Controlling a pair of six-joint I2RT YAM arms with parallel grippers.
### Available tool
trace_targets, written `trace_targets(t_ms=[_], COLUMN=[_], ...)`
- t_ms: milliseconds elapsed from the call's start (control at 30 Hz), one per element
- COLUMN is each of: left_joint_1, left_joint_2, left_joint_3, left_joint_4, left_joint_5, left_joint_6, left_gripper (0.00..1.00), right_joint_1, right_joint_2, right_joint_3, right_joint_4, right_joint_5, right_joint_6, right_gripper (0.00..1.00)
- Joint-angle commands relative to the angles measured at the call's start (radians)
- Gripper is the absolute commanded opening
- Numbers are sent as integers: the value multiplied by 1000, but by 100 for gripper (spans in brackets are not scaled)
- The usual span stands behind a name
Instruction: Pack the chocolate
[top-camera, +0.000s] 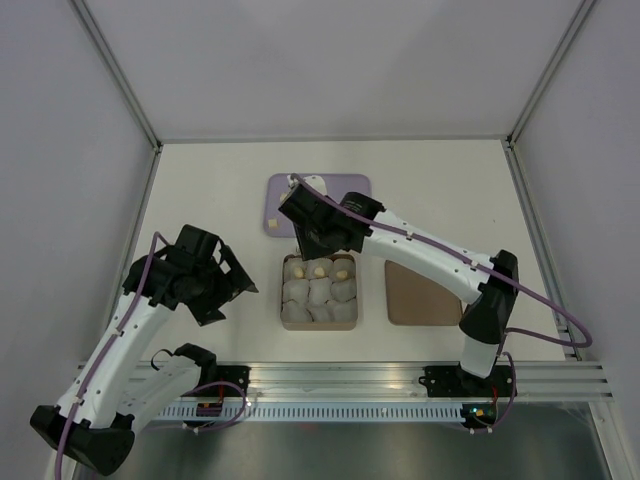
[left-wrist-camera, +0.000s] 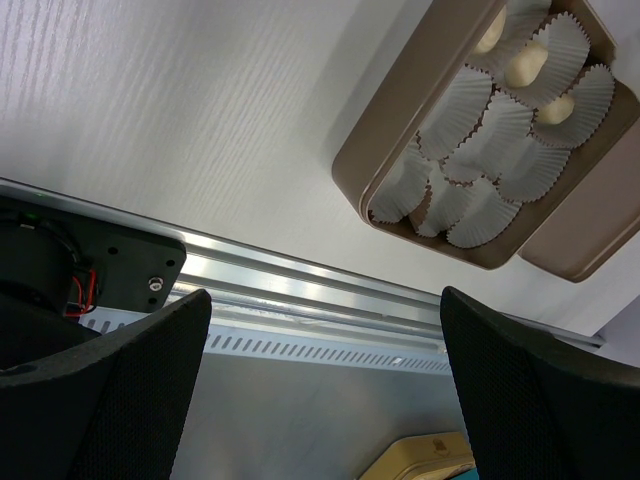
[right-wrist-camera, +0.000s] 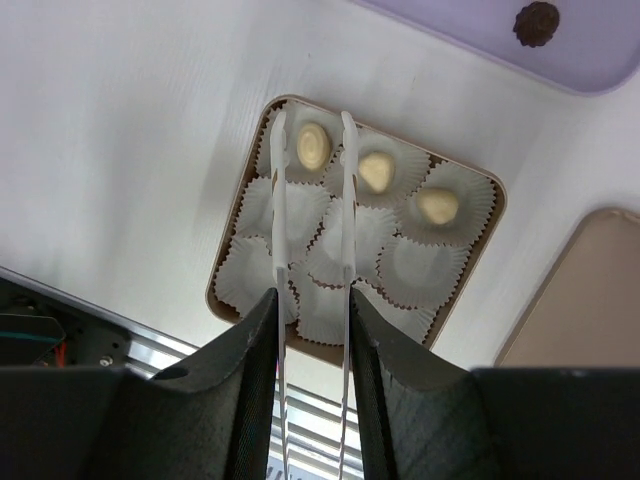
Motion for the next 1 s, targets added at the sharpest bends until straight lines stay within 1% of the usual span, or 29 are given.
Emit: trace_targets(t_ms=[0,133,367,633,967], left_joint_1=[-4,-4,-4,-4,-4], left_joint_2=[13,20,13,5,1], left_joint_3=[38,41,35,27,12], left_joint_4=[-4,1,1,2,4], left_joint_5=[5,5,5,3,2], left_joint_6=[2,8,6,-1,-9], left_gripper=[99,100,100,100,100], right_joint_1=[-42,-134,-213,-248,-267], right_joint_2=[-45,3,139,267,347], right_joint_3=[56,141,274,355,378], right_joint_4=[-47,-63,-90,-98,-95], right_joint_5=[18,28,70,83,105], right_joint_6=[84,89,55,47,64], right_gripper=[37,36,36,36,38])
